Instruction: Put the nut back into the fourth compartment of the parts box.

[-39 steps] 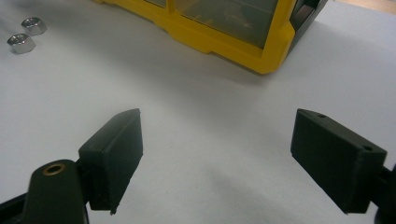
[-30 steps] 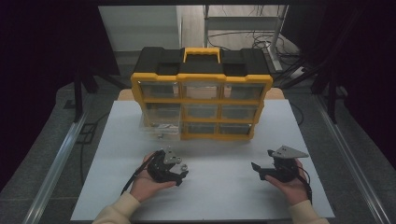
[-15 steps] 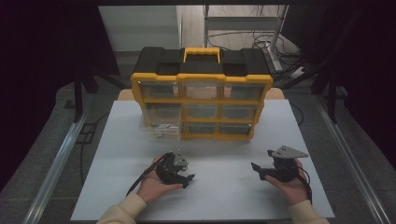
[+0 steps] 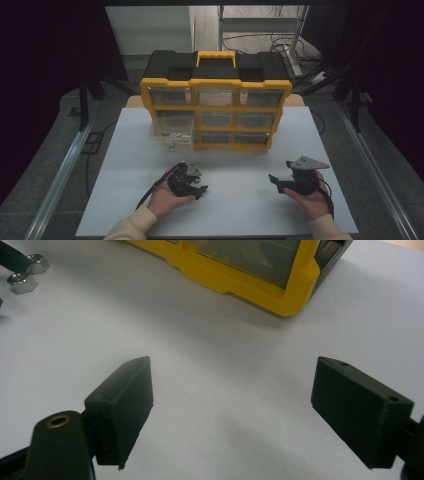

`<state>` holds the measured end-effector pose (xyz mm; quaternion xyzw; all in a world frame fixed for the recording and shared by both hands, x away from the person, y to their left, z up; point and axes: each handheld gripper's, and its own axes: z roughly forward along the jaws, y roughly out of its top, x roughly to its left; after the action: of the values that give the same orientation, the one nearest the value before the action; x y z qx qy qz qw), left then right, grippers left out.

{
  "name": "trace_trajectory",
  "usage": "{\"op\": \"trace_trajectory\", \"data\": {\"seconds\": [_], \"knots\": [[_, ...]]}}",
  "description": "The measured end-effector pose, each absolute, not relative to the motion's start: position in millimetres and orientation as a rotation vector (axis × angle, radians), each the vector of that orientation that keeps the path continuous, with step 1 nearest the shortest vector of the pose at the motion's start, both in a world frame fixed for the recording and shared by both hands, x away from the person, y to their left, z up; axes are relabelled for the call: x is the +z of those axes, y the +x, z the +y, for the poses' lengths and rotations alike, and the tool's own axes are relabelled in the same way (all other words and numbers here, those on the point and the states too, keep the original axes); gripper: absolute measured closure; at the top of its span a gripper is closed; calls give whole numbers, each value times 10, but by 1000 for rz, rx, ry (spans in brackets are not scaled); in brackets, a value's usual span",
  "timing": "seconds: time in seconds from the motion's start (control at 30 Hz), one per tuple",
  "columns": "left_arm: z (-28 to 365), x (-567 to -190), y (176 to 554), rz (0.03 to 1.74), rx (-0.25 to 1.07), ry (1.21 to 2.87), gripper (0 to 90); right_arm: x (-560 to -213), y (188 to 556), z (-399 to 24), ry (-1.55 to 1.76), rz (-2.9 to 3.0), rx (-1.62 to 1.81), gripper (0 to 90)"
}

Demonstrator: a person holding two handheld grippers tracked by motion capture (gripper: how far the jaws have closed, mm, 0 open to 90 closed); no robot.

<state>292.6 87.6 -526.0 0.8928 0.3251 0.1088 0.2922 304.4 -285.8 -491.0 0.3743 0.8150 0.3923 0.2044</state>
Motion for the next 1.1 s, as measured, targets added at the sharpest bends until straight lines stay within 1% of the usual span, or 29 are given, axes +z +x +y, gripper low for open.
{"op": "trace_trajectory", "data": {"seconds": [0.13, 0.3, 0.4, 0.57, 0.63, 1.1], "knots": [[878, -5272, 2961, 900, 280, 2380, 450, -4910, 3046, -2858, 1044, 2273, 1094, 174], [875, -5269, 2992, 916, 258, 2374, 489, -4911, 3046, -2858, 1043, 2274, 1093, 174], [875, -5266, 3009, 923, 238, 2369, 548, -4912, 3047, -2859, 1044, 2274, 1092, 174], [873, -5263, 3017, 936, 239, 2361, 636, -4911, 3046, -2858, 1042, 2274, 1093, 174], [868, -5263, 3013, 935, 239, 2358, 690, -4910, 3046, -2857, 1042, 2274, 1092, 174], [868, -5236, 2988, 927, 231, 2341, 702, -4912, 3047, -2861, 1044, 2274, 1089, 175]]}}
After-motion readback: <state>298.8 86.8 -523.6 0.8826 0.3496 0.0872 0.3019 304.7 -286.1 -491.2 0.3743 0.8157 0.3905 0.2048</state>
